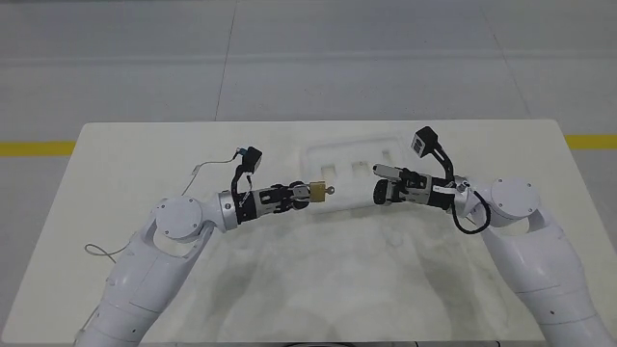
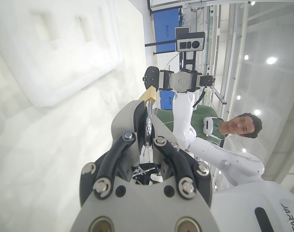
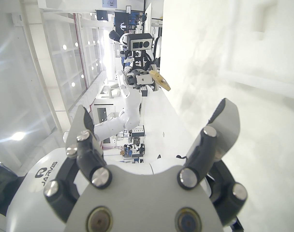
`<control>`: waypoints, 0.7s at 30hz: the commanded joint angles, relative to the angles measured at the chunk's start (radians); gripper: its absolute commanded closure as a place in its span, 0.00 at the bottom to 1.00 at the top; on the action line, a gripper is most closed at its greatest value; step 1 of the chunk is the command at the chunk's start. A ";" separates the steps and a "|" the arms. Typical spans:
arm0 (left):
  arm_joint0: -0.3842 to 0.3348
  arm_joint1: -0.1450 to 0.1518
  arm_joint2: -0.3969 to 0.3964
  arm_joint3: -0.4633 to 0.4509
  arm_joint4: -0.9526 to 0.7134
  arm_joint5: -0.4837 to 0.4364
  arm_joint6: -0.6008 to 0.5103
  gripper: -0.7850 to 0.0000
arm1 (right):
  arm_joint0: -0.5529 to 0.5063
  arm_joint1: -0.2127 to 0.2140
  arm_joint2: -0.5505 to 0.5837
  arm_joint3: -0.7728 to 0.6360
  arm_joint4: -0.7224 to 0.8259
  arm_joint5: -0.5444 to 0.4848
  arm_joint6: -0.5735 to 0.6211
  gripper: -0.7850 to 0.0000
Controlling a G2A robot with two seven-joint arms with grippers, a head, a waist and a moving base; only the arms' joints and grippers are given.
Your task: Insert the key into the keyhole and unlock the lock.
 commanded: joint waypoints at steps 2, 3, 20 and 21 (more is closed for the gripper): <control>0.002 0.003 -0.010 0.001 0.003 0.008 0.001 1.00 | 0.000 0.000 0.000 0.000 0.000 0.000 0.000 0.00; 0.004 0.004 -0.012 0.001 0.004 0.010 0.001 1.00 | 0.000 0.000 0.000 0.000 0.000 0.000 0.000 0.00; 0.012 0.006 -0.023 0.001 0.002 0.015 0.008 1.00 | 0.000 0.000 0.000 0.000 0.000 0.000 0.000 0.00; 0.012 0.006 -0.023 0.001 0.002 0.015 0.008 1.00 | 0.000 0.000 0.000 0.000 0.000 0.000 0.000 0.00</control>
